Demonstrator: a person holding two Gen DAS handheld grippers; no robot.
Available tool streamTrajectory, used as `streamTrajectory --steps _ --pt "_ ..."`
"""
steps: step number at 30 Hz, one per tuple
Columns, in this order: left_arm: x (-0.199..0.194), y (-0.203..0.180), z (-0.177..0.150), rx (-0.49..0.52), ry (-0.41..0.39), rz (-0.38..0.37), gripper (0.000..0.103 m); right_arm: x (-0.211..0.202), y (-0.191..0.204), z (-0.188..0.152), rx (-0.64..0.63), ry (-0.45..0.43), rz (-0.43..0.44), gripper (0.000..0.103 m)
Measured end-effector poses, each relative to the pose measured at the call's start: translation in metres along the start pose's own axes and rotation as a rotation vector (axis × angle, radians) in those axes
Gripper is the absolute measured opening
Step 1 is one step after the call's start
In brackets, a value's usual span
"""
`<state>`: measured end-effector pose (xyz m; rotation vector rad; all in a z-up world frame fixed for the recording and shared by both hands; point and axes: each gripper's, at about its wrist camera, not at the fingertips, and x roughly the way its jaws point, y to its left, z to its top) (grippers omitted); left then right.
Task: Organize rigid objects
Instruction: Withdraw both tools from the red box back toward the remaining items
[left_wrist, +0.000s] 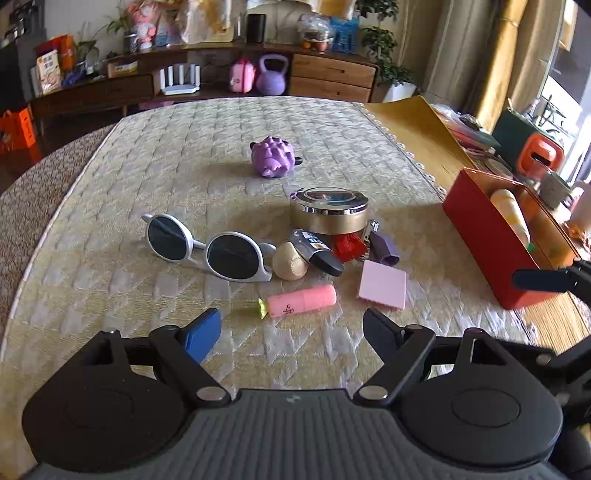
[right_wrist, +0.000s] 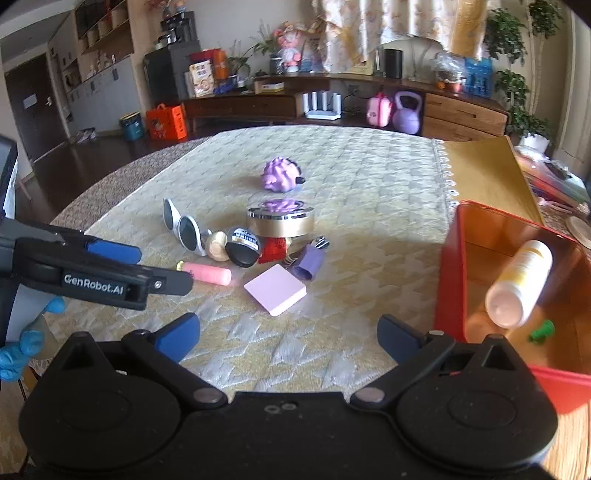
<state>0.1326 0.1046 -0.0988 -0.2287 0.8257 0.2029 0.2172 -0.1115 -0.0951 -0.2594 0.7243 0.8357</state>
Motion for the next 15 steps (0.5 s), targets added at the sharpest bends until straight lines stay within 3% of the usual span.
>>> streamTrajectory --steps 15 --pt "0.039 -0.002 0.005 -0.133 0.025 0.045 0.084 0.054 -0.003 0.008 -0.077 0.056 0.055 0.095"
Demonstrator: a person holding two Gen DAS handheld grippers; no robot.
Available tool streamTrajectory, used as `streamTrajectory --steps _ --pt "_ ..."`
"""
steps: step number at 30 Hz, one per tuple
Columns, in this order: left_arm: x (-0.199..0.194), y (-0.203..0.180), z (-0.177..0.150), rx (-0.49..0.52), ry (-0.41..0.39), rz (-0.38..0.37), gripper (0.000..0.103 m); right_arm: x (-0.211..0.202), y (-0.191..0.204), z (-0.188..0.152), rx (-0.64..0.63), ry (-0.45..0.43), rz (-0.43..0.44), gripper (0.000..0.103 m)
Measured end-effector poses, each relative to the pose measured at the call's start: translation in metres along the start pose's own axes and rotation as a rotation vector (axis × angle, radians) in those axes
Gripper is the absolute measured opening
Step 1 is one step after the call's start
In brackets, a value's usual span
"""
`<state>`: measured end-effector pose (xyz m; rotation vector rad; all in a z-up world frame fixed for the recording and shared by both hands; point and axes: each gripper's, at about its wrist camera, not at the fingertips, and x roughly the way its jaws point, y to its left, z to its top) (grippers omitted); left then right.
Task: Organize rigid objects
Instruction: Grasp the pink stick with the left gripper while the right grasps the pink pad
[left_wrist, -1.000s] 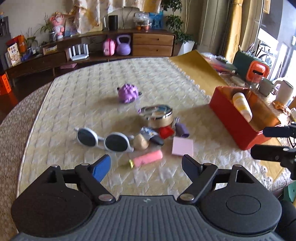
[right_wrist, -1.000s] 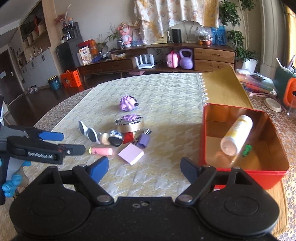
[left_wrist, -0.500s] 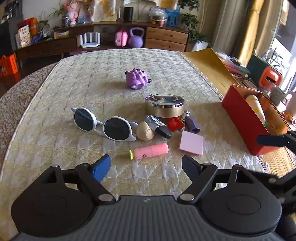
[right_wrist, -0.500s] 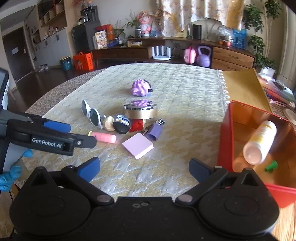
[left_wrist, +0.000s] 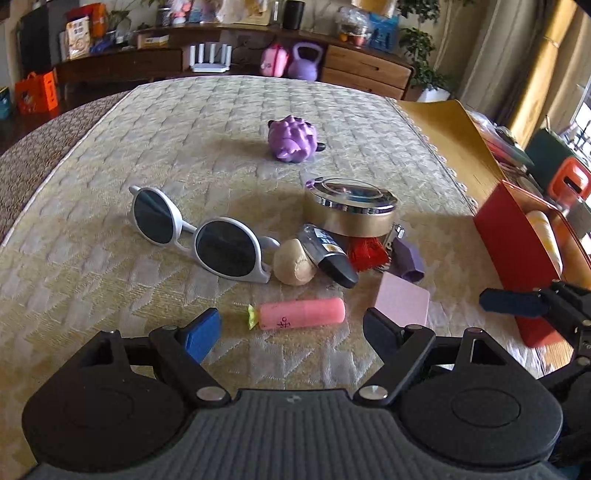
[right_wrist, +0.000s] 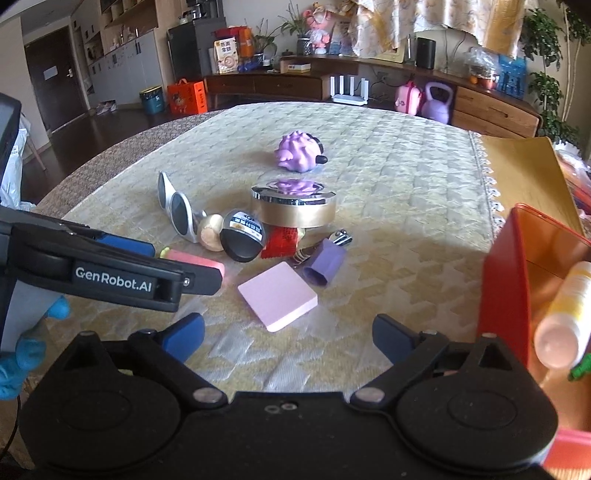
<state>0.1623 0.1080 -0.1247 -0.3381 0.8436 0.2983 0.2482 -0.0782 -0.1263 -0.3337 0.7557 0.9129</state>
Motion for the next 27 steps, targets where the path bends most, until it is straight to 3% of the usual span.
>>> streamTrajectory --steps 15,22,27 --pt "0.004 -0.008 -0.004 -0.012 -0.051 0.056 0.083 0.024 -0.002 0.007 -0.061 0.007 0.029 0.072" --pt "0.003 -0.011 -0.006 0.022 -0.065 0.078 0.06 0.023 0.003 0.006 -0.1 -0.002 0.019 0.058" --pt "0.001 -0.011 -0.008 0.035 -0.066 0.077 0.06 0.02 0.01 0.005 -0.125 -0.006 0.011 0.046"
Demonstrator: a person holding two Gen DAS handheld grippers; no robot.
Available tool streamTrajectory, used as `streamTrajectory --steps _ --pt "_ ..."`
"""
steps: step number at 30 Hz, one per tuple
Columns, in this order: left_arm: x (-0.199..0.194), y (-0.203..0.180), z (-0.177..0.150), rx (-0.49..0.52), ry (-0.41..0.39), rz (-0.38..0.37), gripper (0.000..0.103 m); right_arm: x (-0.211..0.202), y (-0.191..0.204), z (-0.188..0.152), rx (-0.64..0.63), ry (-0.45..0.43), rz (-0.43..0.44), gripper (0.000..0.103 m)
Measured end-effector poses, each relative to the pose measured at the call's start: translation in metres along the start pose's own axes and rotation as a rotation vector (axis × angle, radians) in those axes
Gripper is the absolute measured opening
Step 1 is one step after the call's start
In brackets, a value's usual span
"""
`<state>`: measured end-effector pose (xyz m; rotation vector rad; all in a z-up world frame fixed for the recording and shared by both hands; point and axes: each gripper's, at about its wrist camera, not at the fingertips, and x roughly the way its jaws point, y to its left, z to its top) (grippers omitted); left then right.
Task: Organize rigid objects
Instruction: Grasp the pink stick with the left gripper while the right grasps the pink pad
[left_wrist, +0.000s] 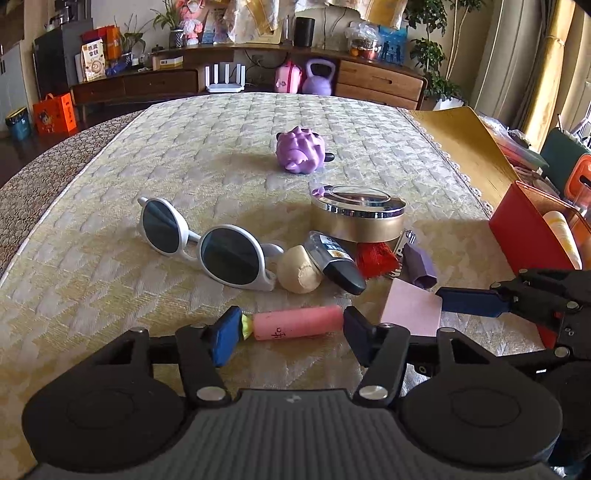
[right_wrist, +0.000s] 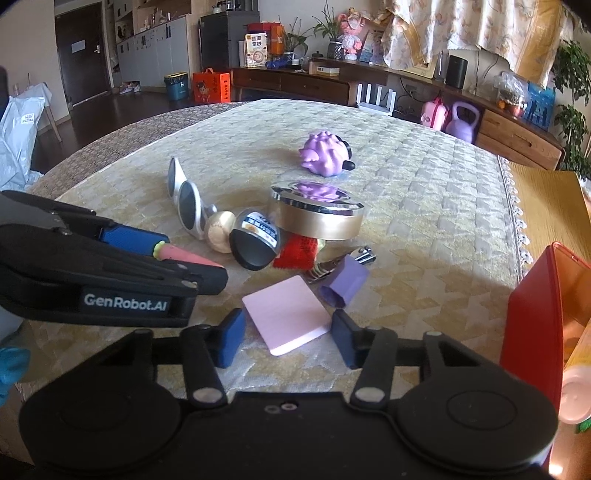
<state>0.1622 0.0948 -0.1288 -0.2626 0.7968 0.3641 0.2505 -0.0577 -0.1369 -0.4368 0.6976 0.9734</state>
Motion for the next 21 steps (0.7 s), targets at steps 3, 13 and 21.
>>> streamTrajectory --steps 3,13,21 --pt "-0.002 0.001 -0.001 0.001 0.001 -0.003 0.06 -0.002 0.004 -0.001 -0.005 -0.001 -0.017 0.044" --pt "-0.013 0.002 -0.007 0.008 0.008 -0.022 0.06 -0.027 -0.004 -0.011 0.097 -0.03 -0.06 0.043" --pt "-0.036 -0.007 -0.008 0.027 0.001 -0.071 0.06 -0.063 -0.007 -0.02 0.153 -0.065 -0.085 0.043"
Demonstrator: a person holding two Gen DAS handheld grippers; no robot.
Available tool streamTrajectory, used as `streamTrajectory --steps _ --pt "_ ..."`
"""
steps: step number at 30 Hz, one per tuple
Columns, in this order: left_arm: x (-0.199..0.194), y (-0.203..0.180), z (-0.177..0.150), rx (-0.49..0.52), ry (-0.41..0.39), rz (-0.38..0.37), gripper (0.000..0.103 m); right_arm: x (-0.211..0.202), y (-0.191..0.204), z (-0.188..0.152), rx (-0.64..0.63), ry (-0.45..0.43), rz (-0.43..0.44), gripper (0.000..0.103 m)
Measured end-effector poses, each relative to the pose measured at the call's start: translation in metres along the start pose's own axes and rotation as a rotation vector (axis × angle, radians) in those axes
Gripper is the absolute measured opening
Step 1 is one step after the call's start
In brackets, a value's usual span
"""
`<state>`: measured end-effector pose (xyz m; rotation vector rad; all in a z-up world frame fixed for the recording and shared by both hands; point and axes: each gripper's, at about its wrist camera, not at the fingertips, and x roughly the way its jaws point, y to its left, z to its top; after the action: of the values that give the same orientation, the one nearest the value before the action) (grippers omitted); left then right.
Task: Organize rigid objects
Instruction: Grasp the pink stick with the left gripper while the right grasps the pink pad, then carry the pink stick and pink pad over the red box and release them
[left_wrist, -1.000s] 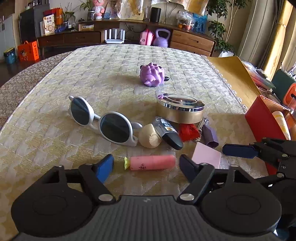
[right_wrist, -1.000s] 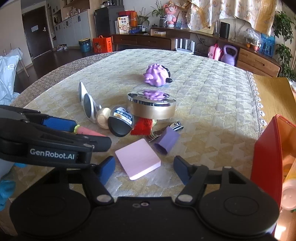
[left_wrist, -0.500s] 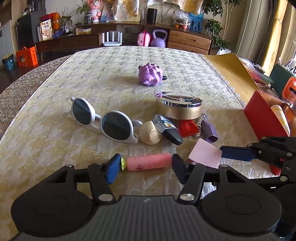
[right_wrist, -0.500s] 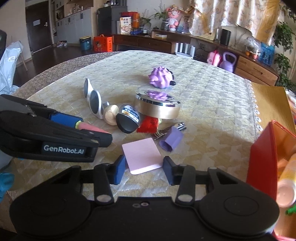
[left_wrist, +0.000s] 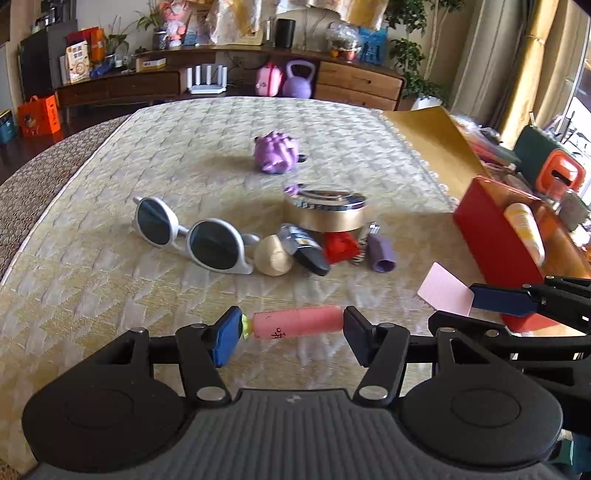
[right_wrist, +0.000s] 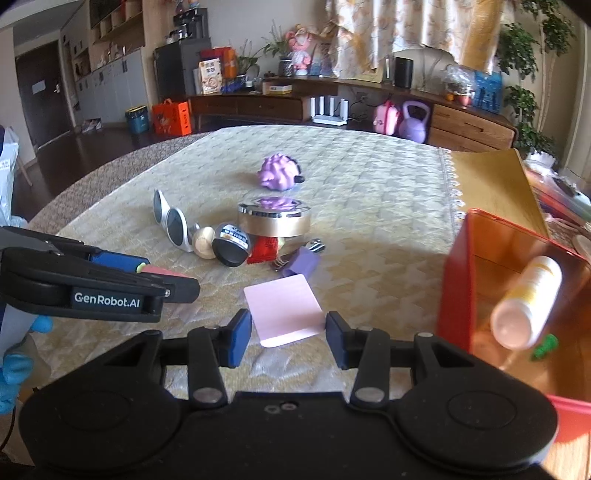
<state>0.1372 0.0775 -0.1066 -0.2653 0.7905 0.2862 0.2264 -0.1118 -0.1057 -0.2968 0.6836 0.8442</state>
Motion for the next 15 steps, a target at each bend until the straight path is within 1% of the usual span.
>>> streamTrajectory --steps 9,12,15 --pt "-0.024 -0.024 0.003 0.056 -0.002 -0.044 0.06 -0.043 -0.013 -0.001 0.06 -0.042 -0.026 0.043" --pt "-0.031 -0.034 0.008 0.076 -0.006 -0.059 0.06 -0.057 -0.023 0.0 0.097 -0.06 -0.027 0.043" --pt "-0.036 -0.048 0.012 0.105 -0.016 -0.081 0.06 -0.068 -0.033 0.0 0.125 -0.076 -0.051 0.043"
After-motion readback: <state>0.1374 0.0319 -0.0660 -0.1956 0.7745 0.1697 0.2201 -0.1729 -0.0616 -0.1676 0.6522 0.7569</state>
